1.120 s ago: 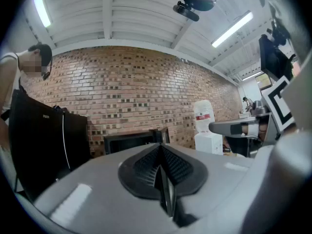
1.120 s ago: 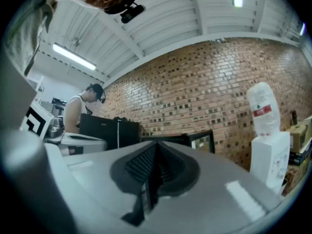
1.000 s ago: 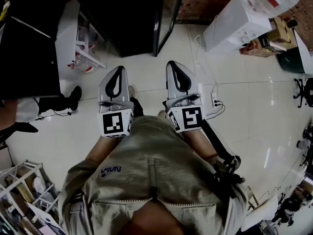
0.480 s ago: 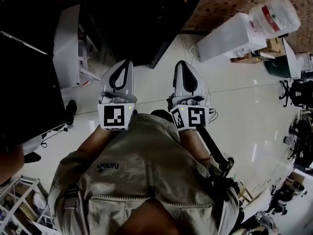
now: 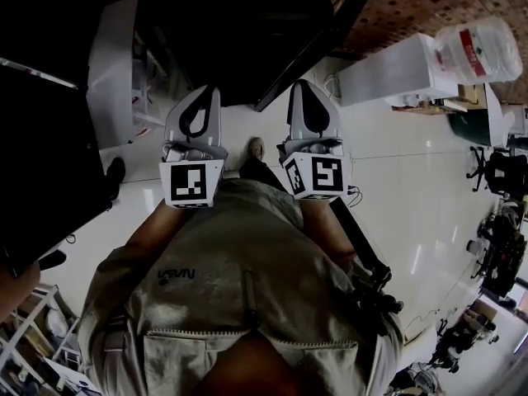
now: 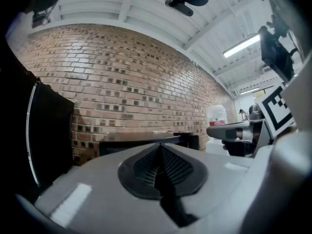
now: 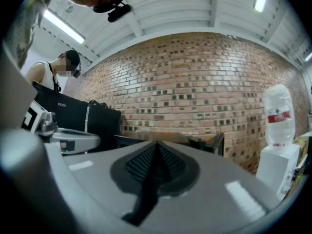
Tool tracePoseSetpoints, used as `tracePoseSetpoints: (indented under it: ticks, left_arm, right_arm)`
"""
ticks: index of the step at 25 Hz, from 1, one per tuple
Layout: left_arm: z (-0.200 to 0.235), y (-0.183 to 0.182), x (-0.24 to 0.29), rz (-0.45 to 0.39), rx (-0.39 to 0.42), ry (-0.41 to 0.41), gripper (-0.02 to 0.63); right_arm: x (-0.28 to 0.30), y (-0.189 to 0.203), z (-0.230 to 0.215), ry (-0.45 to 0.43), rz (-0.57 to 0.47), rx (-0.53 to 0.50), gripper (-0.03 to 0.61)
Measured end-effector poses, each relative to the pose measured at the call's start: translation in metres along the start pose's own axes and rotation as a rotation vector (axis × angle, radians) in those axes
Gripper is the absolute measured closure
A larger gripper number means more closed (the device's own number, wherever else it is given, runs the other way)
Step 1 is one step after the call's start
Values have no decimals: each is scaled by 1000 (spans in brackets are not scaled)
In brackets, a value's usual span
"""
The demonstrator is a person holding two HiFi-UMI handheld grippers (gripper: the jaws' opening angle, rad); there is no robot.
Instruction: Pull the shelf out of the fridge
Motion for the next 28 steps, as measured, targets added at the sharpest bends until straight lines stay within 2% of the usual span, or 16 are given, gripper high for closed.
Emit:
tracePoseSetpoints:
  ticks: [2, 5, 9, 13, 15, 19, 25, 28]
  left_arm:
    - [4, 2, 14, 1, 61, -9, 607]
    - [3, 5, 35, 8, 76, -46, 607]
    - [0, 20, 61, 43, 25, -99, 607]
    - [3, 49, 86, 144, -58, -122, 606]
    - [13, 72, 97, 197, -180, -142, 566]
    - [43, 120, 111, 251, -531, -187, 514]
    - [83, 168, 130, 178, -904, -225, 486]
    - [93, 193, 145, 128, -1050, -226, 480]
  right_arm:
    - [18, 7, -11, -25, -4, 5, 578]
    - [41, 18, -26, -59, 4, 7, 578]
    - [67, 39, -45, -113, 30, 20, 578]
    - [92, 68, -56, -143, 77, 40, 578]
    - [105, 83, -58, -145, 118, 48, 578]
    - [117, 106, -52, -141, 194, 72, 577]
    - [130, 110, -39, -124, 236, 74, 577]
    - [129, 104, -37, -125, 247, 51, 577]
Point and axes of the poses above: the fingertips, and each gripper's own axes: x forward along the fingers, z to its left, y out of its underside, the point moved 10 cm from there along -x, backward along the fingers, and after that the axes turned 6 degrees about -z, right-handed, at the moved point
